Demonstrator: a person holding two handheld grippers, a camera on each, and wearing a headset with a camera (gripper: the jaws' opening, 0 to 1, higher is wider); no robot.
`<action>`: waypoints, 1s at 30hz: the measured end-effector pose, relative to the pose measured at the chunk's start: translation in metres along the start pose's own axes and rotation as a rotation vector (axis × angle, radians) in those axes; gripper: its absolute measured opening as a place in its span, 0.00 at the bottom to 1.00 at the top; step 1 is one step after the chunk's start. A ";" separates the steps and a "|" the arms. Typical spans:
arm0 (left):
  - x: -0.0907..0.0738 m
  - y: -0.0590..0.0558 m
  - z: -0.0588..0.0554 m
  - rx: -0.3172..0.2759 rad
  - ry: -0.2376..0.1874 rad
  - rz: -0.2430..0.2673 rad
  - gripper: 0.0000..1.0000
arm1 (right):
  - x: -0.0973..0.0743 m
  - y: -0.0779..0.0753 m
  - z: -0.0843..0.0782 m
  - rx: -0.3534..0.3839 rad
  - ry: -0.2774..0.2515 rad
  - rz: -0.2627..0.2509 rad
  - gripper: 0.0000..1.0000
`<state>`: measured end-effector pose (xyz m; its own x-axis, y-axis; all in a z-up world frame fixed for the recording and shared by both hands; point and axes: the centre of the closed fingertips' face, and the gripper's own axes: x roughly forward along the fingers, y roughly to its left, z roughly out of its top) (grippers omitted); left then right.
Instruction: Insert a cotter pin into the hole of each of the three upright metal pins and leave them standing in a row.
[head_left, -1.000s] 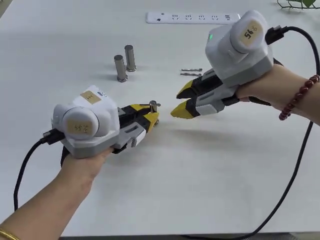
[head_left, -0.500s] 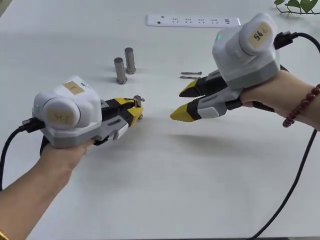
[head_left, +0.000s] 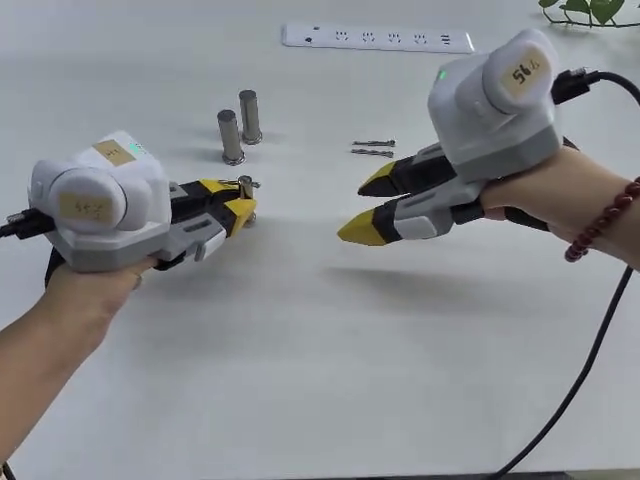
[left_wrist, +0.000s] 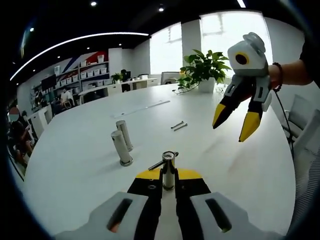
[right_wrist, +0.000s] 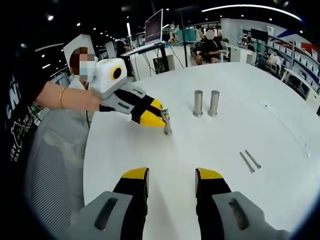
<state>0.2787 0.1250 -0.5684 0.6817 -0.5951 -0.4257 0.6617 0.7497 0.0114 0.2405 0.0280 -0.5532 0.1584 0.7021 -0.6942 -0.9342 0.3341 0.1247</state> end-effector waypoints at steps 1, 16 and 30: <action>0.000 0.001 0.000 0.000 0.000 0.001 0.07 | 0.000 -0.001 0.000 0.002 -0.002 -0.001 0.33; 0.000 0.015 -0.004 -0.015 0.002 -0.008 0.07 | 0.005 -0.004 0.002 0.018 -0.007 -0.004 0.33; 0.003 0.014 -0.003 -0.045 0.001 0.008 0.07 | 0.007 -0.004 0.000 0.030 -0.008 0.001 0.33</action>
<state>0.2896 0.1347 -0.5722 0.6865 -0.5887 -0.4268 0.6414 0.7667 -0.0258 0.2457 0.0320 -0.5585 0.1602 0.7072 -0.6886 -0.9245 0.3520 0.1465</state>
